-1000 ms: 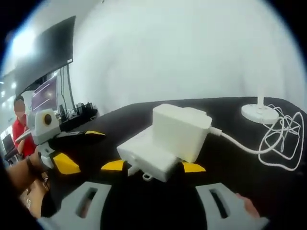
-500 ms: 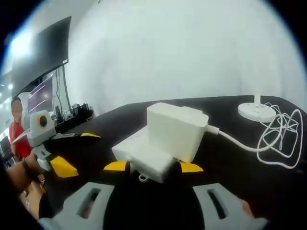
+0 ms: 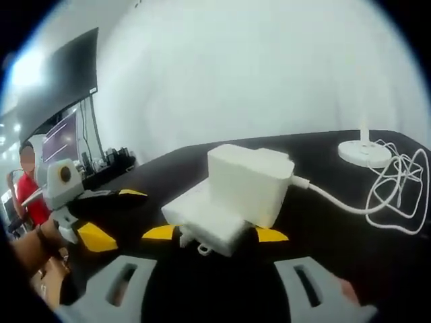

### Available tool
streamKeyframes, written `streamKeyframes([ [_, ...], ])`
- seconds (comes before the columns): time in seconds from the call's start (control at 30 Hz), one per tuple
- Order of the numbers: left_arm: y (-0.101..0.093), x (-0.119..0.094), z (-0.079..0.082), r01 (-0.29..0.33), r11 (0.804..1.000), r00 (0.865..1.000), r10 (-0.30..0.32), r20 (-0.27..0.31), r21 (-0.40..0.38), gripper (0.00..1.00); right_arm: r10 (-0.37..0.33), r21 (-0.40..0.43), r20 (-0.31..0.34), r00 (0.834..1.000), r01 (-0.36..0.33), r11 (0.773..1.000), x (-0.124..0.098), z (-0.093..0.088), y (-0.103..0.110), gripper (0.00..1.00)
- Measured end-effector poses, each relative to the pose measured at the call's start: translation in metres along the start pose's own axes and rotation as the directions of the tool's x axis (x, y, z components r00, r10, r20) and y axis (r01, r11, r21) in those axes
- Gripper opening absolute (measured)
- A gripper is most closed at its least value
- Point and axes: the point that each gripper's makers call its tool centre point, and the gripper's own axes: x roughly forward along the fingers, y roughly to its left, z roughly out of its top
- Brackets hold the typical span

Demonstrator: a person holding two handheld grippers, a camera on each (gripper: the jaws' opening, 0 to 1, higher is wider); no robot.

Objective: Insert the desk lamp plug into the socket, turn on the power strip switch, turn on the lamp switch, then turn off the lamp switch, turn off the power strip switch, and remove the plug from the socket.

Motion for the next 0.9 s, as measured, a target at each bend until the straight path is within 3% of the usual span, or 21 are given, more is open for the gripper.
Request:
streamKeyframes([
  [0.4,0.004,0.000,-0.001,-0.001,1.000,1.000,0.001,-0.005,-0.001,0.58,-0.026,0.029,0.000,1.000,0.026,0.999,0.000,-0.001,-0.008,0.33],
  [0.57,-0.002,0.002,-0.004,0.000,1.000,1.000,0.000,-0.016,0.003,0.58,-0.019,0.001,-0.001,1.000,0.019,1.000,-0.001,-0.002,-0.005,0.34],
  [0.63,-0.003,0.002,-0.003,0.000,1.000,1.000,0.000,-0.016,0.003,0.58,-0.013,-0.071,-0.030,0.999,0.011,0.997,-0.001,-0.006,-0.006,0.34],
  [0.7,0.002,0.001,-0.002,-0.003,1.000,1.000,0.003,-0.011,-0.003,0.58,0.006,-0.119,-0.037,0.999,-0.010,0.993,0.000,-0.006,-0.007,0.32],
  [0.83,0.010,-0.001,0.001,-0.008,1.000,1.000,0.008,0.008,-0.004,0.57,0.135,-0.026,-0.078,0.988,-0.137,0.990,-0.004,-0.008,-0.007,0.29],
  [0.9,0.011,-0.001,0.003,-0.010,1.000,1.000,0.010,0.015,-0.005,0.57,0.150,-0.051,-0.082,0.985,-0.155,0.987,-0.007,-0.008,-0.007,0.28],
])
